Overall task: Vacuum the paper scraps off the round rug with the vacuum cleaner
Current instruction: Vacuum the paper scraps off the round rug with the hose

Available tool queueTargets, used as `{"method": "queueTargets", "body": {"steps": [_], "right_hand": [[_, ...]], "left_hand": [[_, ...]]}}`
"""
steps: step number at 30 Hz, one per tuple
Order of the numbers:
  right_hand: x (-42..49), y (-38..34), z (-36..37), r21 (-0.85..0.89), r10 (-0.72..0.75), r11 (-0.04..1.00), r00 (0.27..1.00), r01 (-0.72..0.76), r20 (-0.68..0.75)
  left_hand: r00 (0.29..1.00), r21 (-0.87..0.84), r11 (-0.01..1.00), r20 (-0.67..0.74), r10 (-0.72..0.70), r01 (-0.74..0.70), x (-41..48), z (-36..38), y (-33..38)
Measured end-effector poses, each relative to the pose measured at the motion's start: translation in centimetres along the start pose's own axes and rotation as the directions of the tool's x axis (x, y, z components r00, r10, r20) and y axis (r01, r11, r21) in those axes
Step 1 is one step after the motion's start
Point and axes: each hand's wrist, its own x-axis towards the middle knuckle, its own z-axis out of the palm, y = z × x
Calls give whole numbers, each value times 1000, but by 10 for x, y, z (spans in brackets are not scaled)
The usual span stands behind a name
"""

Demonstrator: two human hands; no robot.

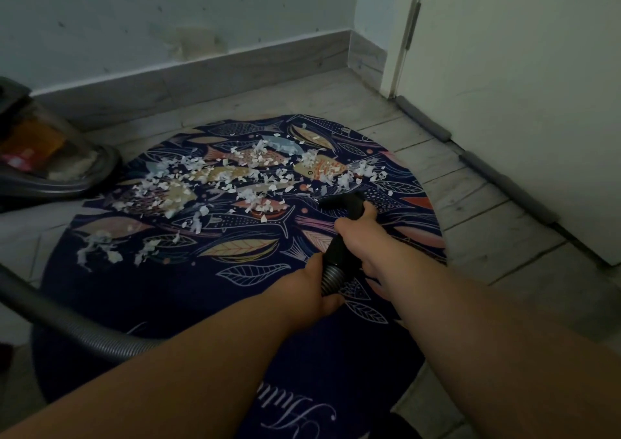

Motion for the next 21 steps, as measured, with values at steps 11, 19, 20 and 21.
{"method": "queueTargets", "body": {"steps": [11,19,20,21], "right_hand": [[2,-1,10,36,2,999,1000,-2,-1],[9,-1,10,57,-13,998,999,14,-30],[10,-1,12,57,-13,998,1000,14,-14],[11,-2,13,58,-14,998,1000,14,0]], "left_hand": [[1000,-16,1000,6,-18,19,-2,-3,-5],[1000,-44,999,-15,-27,26,6,-4,-9],[999,-42,999,-20,-28,27,6,-5,-10],[999,-37,999,-21,-29,28,6,-5,-11]]}}
